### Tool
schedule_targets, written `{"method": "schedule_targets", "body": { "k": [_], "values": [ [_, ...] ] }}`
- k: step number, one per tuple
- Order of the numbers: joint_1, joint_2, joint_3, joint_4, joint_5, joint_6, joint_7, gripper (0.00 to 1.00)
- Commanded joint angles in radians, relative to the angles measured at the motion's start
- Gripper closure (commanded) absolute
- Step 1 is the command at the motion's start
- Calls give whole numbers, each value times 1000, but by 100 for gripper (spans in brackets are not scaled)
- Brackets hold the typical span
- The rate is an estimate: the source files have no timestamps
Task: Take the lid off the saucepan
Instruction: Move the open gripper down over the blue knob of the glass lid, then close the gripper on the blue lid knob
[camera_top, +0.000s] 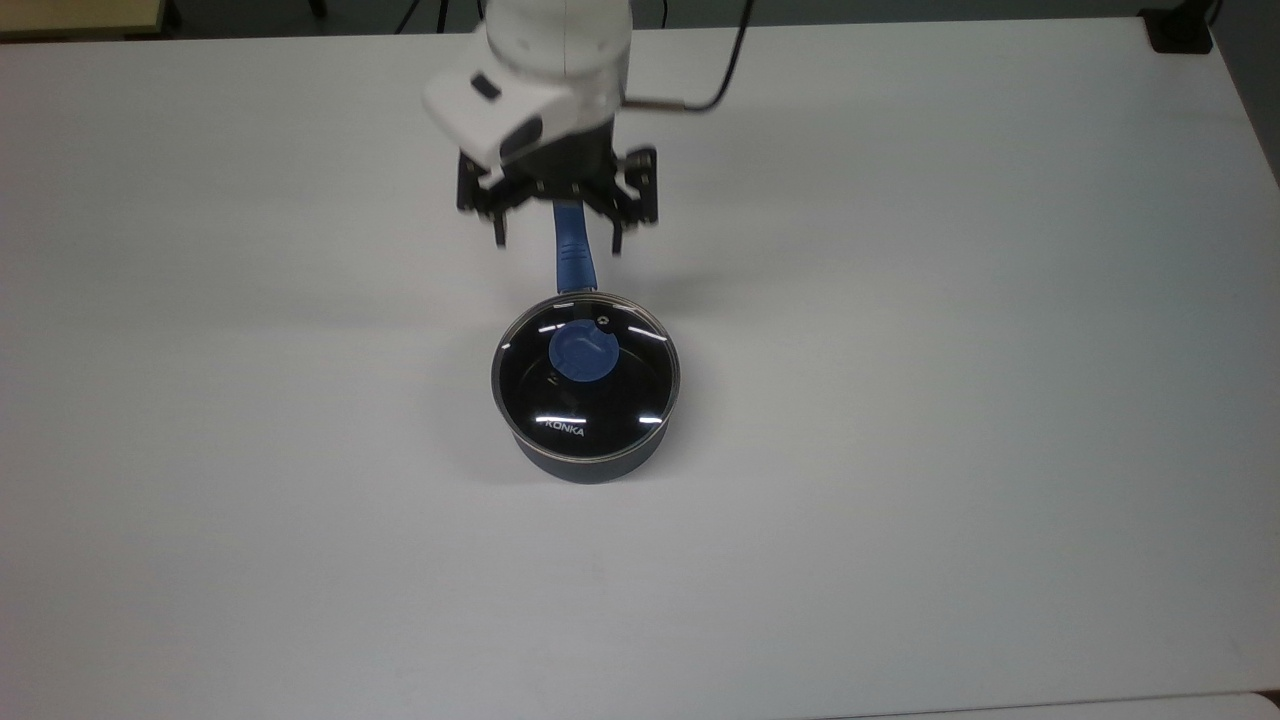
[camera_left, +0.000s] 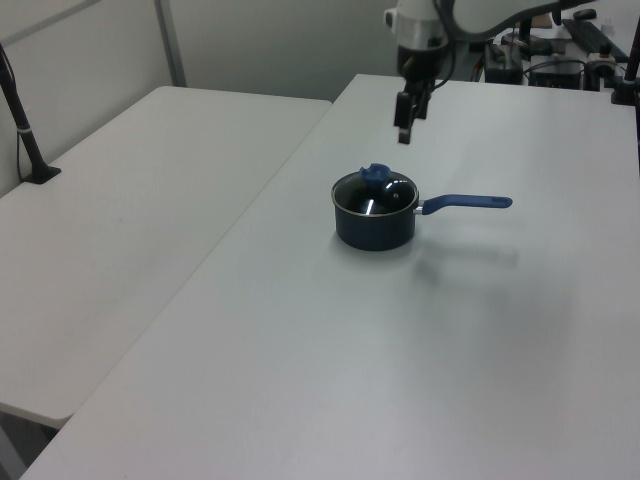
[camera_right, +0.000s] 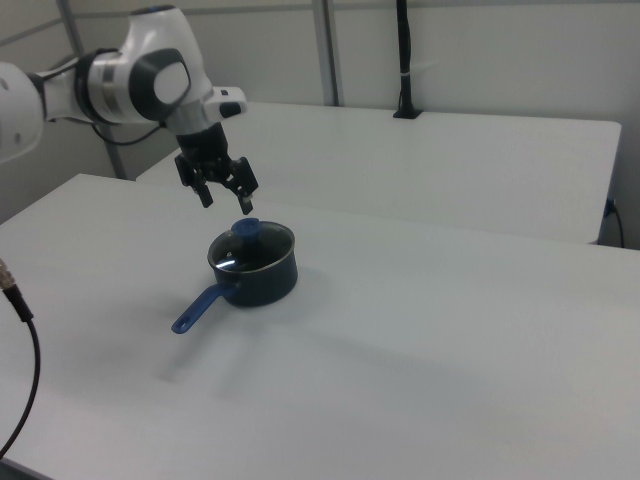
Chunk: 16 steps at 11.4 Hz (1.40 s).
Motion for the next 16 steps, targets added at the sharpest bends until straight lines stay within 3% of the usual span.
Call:
{"method": "schedule_targets", "body": {
  "k": [1, 5, 14, 16],
  "values": [
    [-3, 88, 7, 39, 29, 128, 215, 0],
    [0, 141, 7, 39, 17, 196, 412, 1],
    [20, 171, 7, 31, -11, 242, 515, 4],
    [19, 173, 7, 31, -19, 262, 521, 18]
  ]
}}
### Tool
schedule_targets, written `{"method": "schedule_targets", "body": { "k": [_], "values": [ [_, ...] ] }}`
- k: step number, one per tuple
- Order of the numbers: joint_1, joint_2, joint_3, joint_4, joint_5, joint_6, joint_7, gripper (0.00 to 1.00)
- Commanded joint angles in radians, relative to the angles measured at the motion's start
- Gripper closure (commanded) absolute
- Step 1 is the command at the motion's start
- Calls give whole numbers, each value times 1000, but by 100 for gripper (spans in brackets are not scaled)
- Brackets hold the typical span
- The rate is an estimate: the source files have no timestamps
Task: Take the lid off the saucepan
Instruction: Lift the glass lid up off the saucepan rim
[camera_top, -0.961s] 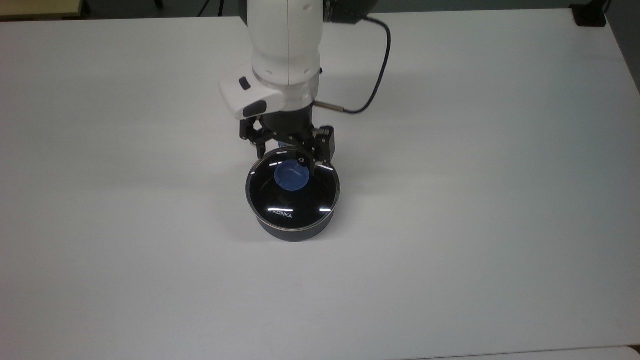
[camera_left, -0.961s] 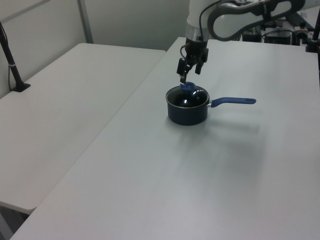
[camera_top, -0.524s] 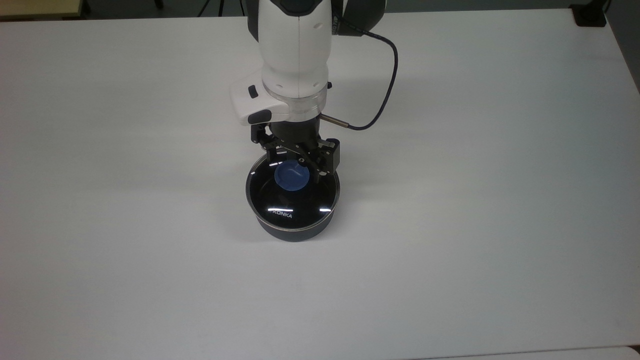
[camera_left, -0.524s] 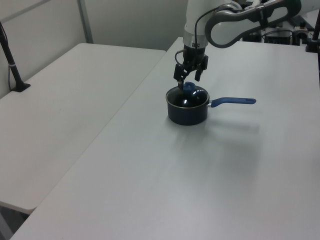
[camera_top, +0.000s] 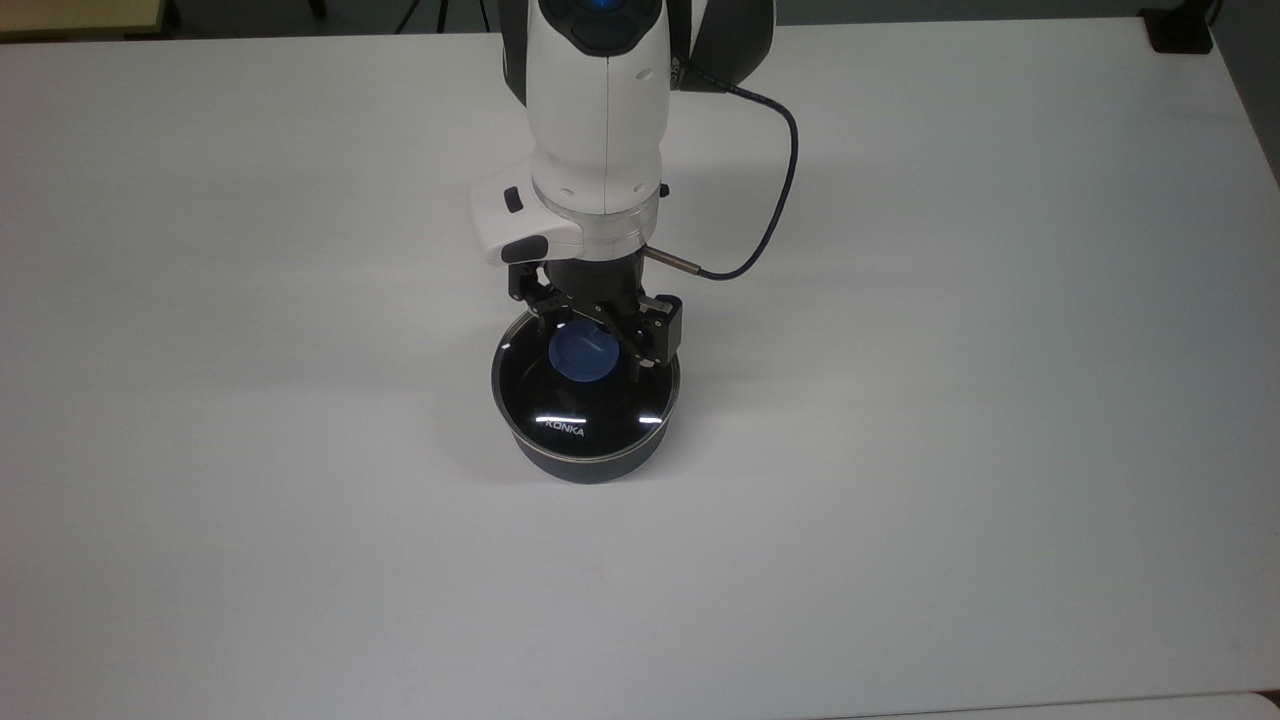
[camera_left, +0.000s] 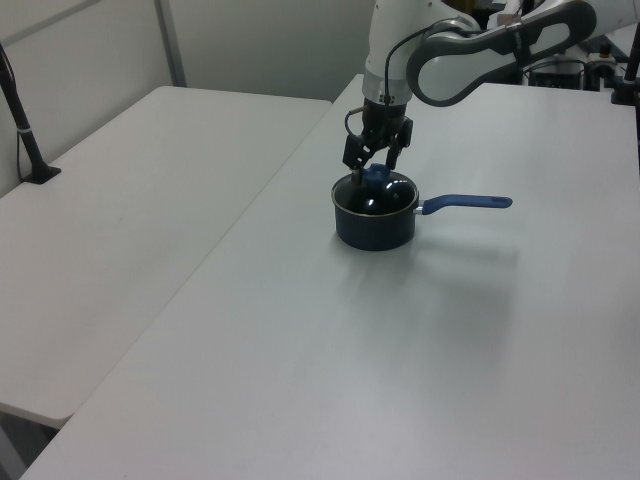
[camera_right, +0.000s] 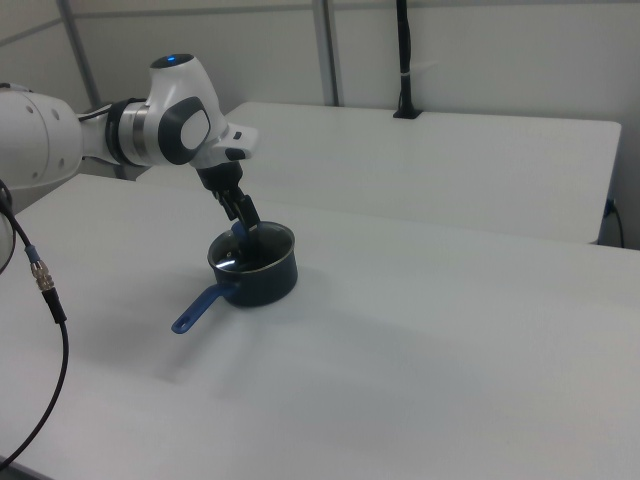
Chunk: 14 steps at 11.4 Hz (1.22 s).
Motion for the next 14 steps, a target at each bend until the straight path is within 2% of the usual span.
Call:
{"method": "schedule_targets", "body": {
  "k": [1, 3, 5, 7, 10, 12, 14],
  "values": [
    [1, 10, 0, 14, -23, 33, 32, 28],
    [-2, 8, 0, 12, -25, 35, 14, 45],
    [-2, 7, 0, 11, -36, 33, -11, 49],
    [-8, -13, 0, 12, -36, 26, -26, 49],
    [-64, -97, 0, -38, -24, -6, -161, 49],
    [-136, -143, 0, -86, -20, -19, -265, 48],
    [-225, -208, 2, -187, -20, -17, -392, 49]
  ]
}}
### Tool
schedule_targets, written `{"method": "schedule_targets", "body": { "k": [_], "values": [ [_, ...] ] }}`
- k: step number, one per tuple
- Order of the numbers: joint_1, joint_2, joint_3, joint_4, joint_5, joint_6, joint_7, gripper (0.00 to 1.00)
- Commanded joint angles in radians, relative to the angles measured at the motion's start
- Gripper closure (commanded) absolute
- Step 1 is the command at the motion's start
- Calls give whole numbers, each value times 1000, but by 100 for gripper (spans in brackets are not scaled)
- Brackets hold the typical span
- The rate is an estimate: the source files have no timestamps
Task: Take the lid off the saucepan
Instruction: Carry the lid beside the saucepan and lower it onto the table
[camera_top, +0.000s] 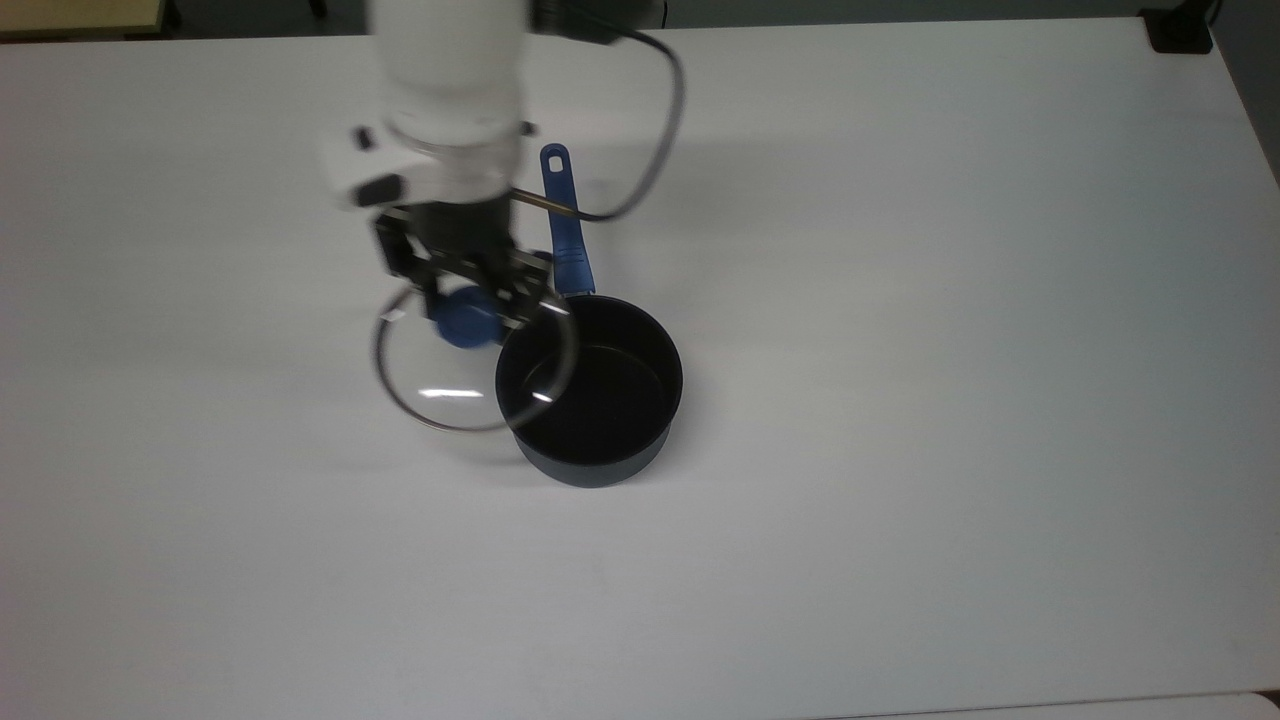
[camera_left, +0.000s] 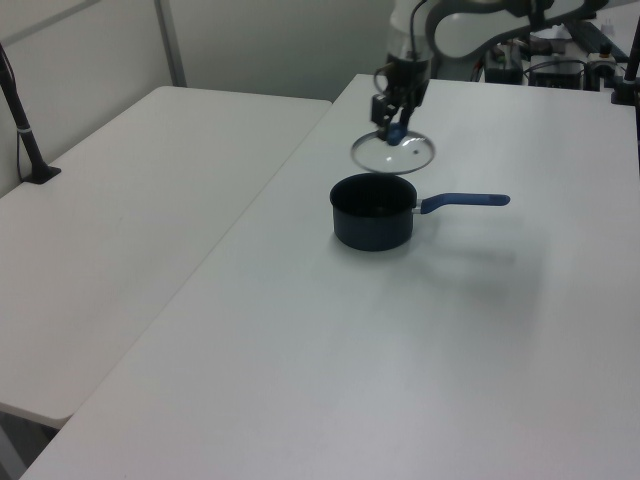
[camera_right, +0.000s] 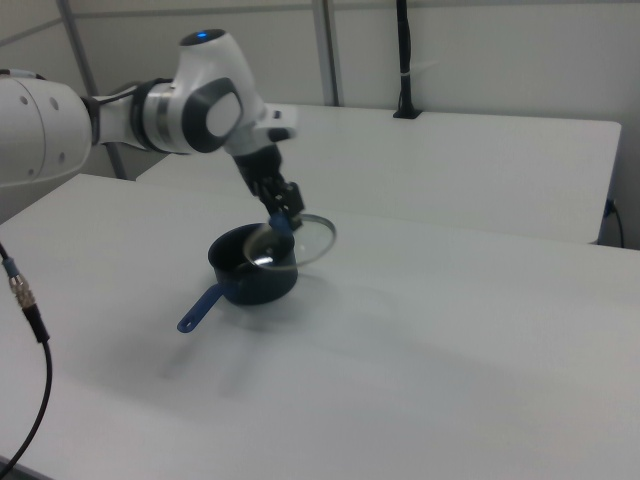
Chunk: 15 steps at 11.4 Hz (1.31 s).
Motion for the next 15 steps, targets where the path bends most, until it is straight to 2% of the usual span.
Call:
{"method": "schedule_targets", "body": {
  "k": [1, 3, 5, 6, 9, 13, 14, 15],
  "values": [
    [-120, -143, 5, -198, -1, -4, -175, 51],
    [-171, -223, 5, -326, -1, 0, -270, 51],
    [-168, -281, 5, -464, -13, 19, -286, 51],
    [-157, -284, 5, -503, -14, 25, -284, 51],
    [-80, -235, 5, -516, -14, 49, -251, 51],
    [-77, -159, 5, -514, -17, 114, -234, 50],
    [-85, -157, 5, -513, -18, 112, -237, 43],
    [-91, -159, 5, -511, -18, 105, -246, 29]
  ]
}}
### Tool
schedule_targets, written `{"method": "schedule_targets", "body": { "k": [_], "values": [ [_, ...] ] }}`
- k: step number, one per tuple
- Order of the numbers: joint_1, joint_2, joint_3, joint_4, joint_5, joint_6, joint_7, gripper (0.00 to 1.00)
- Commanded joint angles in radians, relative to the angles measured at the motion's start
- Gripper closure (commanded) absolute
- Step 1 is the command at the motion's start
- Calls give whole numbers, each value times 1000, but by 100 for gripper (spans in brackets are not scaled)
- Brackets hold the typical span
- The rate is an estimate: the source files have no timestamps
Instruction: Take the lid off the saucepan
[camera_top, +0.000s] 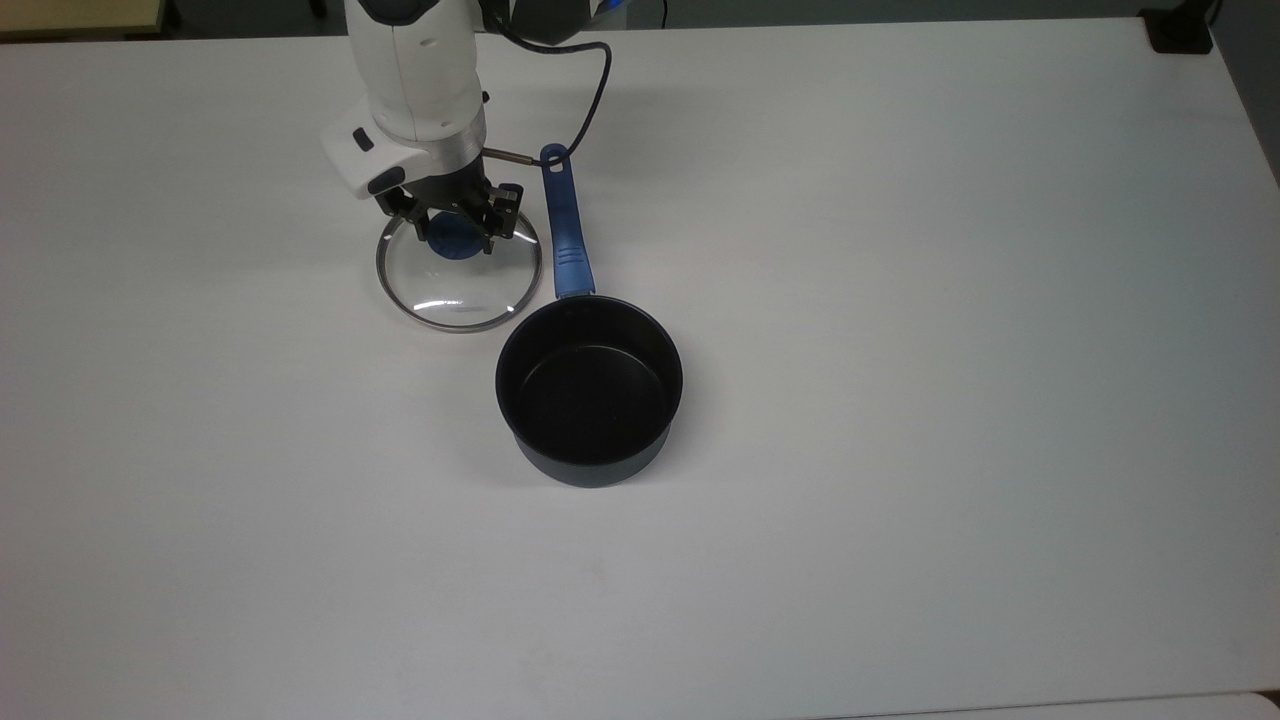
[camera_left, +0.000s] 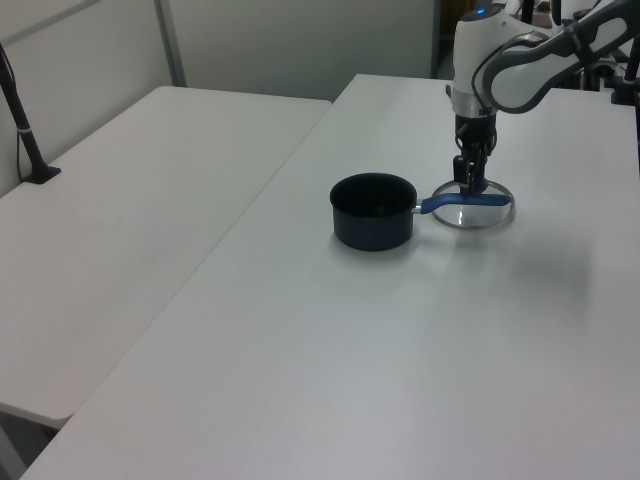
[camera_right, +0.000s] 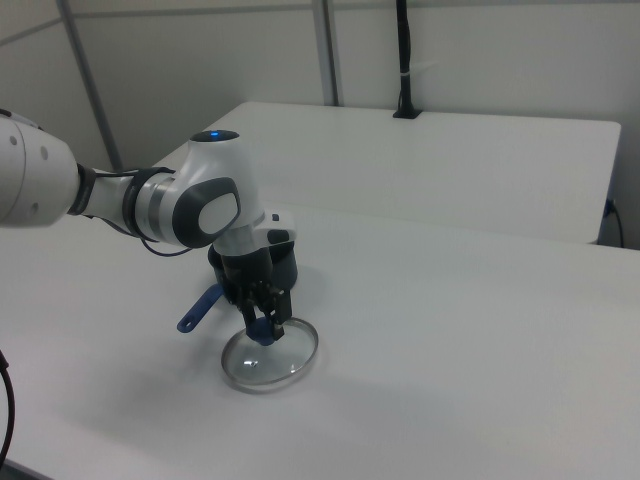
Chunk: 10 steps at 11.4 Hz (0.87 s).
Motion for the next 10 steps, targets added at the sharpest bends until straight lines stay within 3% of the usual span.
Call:
{"method": "schedule_targets", "body": {
  "k": [1, 4, 7, 10],
  "values": [
    [-7, 15, -5, -2, -18, 3, 8, 1],
    [-9, -9, -12, 48, -18, -90, 5, 0],
    [-14, -58, -11, 224, -15, -314, 3, 0],
    [126, -98, -15, 344, -17, -458, 17, 0]
  ]
}}
